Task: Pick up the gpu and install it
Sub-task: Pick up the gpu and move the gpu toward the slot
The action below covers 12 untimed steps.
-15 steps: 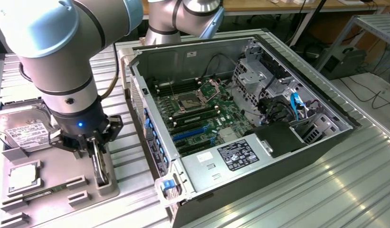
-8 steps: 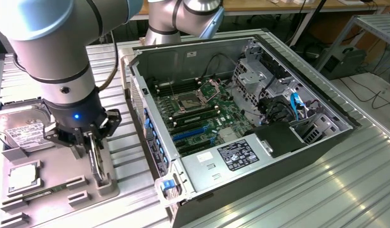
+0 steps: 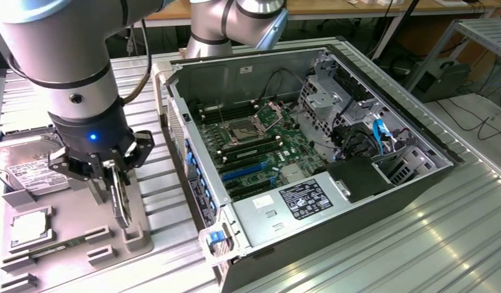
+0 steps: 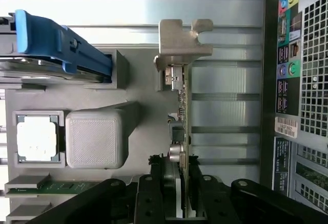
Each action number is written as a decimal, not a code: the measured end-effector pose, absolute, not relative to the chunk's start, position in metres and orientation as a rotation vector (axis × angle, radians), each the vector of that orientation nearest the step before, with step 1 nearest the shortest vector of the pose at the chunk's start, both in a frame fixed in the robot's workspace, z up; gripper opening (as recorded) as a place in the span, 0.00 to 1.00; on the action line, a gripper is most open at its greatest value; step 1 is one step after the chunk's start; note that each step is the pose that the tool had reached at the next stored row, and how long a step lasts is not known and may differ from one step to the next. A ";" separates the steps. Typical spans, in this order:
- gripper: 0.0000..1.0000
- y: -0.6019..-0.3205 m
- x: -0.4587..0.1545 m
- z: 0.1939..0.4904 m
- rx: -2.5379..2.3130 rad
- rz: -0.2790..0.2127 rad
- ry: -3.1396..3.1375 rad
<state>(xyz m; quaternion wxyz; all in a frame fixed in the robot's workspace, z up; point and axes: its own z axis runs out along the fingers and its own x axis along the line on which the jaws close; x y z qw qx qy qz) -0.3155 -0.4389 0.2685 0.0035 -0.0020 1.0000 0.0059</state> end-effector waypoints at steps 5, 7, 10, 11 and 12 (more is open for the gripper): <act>0.31 -0.439 -0.316 0.286 -0.006 0.018 3.134; 0.31 -0.439 -0.316 0.294 -0.006 0.017 3.134; 0.31 -0.439 -0.316 0.311 -0.006 0.017 3.134; 0.31 -0.439 -0.316 0.316 -0.006 0.017 3.134; 0.31 -0.439 -0.316 0.320 -0.006 0.017 3.135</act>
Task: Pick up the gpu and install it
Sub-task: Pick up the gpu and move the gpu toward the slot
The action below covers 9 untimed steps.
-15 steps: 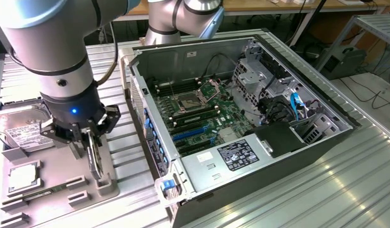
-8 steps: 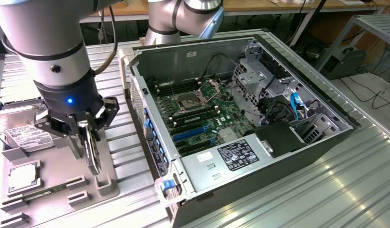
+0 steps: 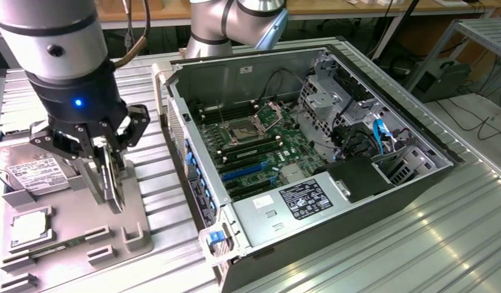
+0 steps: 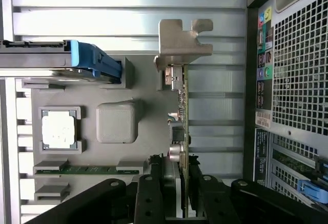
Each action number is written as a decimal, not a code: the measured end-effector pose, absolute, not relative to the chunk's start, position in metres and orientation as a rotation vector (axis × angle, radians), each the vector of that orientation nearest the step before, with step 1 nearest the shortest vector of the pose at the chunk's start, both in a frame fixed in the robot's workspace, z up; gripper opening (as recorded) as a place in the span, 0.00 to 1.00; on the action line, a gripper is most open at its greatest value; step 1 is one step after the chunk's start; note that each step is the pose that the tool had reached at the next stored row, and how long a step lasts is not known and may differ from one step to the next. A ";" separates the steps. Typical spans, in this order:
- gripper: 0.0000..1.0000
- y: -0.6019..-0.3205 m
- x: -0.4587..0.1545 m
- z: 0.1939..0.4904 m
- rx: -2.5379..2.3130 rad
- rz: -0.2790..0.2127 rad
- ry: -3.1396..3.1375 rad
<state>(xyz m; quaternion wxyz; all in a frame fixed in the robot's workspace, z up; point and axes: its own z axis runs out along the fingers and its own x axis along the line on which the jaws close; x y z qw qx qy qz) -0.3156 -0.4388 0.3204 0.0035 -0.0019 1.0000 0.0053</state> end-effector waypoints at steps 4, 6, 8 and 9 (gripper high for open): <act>0.31 -0.439 -0.316 0.337 -0.006 0.016 3.134; 0.31 -0.439 -0.316 0.345 -0.006 0.016 3.134; 0.31 -0.439 -0.316 0.354 -0.006 0.016 3.134; 0.31 -0.439 -0.316 0.359 -0.006 0.016 3.134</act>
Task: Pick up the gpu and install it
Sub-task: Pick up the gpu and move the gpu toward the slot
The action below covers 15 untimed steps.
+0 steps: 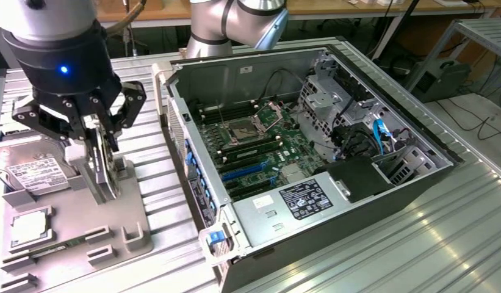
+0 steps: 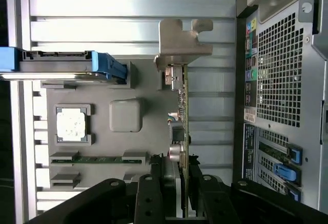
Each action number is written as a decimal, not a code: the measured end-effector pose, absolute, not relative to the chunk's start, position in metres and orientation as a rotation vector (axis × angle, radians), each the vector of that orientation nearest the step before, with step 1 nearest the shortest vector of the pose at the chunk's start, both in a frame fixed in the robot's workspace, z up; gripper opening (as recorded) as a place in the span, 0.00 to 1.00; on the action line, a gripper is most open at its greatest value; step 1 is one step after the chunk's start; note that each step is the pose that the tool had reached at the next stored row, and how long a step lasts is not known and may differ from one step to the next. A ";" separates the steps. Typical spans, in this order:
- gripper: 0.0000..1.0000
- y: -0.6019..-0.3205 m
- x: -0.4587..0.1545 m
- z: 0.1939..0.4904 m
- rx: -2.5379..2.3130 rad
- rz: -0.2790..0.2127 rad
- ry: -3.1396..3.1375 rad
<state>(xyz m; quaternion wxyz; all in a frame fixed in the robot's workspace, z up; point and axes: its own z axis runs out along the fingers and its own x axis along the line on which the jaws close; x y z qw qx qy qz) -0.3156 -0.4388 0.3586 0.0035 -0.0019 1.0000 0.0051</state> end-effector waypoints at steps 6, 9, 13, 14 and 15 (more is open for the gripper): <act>0.31 -0.439 -0.316 0.387 -0.006 0.016 3.134; 0.31 -0.439 -0.316 0.400 -0.006 0.016 3.134; 0.31 -0.439 -0.316 0.416 -0.006 0.016 3.134; 0.31 -0.439 -0.316 0.420 -0.006 0.016 3.135; 0.31 -0.439 -0.316 0.423 -0.006 0.016 3.134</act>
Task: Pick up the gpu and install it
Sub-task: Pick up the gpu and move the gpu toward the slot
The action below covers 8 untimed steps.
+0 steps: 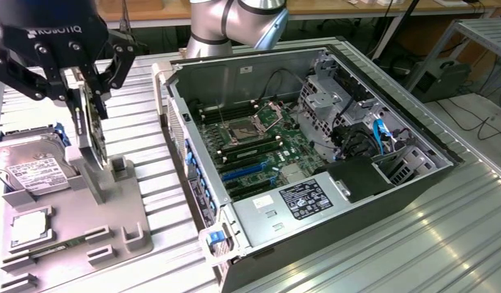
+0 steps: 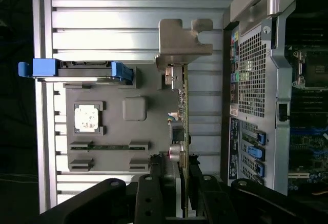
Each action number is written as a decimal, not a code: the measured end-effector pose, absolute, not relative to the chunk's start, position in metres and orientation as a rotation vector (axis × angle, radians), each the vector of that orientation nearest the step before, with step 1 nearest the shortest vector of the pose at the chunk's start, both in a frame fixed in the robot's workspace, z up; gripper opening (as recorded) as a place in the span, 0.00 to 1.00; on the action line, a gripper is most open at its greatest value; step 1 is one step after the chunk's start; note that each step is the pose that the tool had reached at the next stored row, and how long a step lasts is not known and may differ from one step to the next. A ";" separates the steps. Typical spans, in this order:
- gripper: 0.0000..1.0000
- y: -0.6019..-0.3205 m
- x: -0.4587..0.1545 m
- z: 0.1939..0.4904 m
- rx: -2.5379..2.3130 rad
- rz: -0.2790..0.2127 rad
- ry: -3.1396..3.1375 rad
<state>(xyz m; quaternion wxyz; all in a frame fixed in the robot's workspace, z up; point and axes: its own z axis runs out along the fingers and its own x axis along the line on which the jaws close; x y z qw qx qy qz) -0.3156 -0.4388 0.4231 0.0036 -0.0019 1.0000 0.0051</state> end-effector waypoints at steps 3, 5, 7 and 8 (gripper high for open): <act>0.31 -0.439 -0.316 0.430 -0.006 0.016 3.135; 0.31 -0.439 -0.316 0.430 -0.006 0.016 3.134; 0.31 -0.439 -0.315 0.430 -0.006 0.016 3.134; 0.31 -0.439 -0.315 0.430 -0.006 0.016 3.135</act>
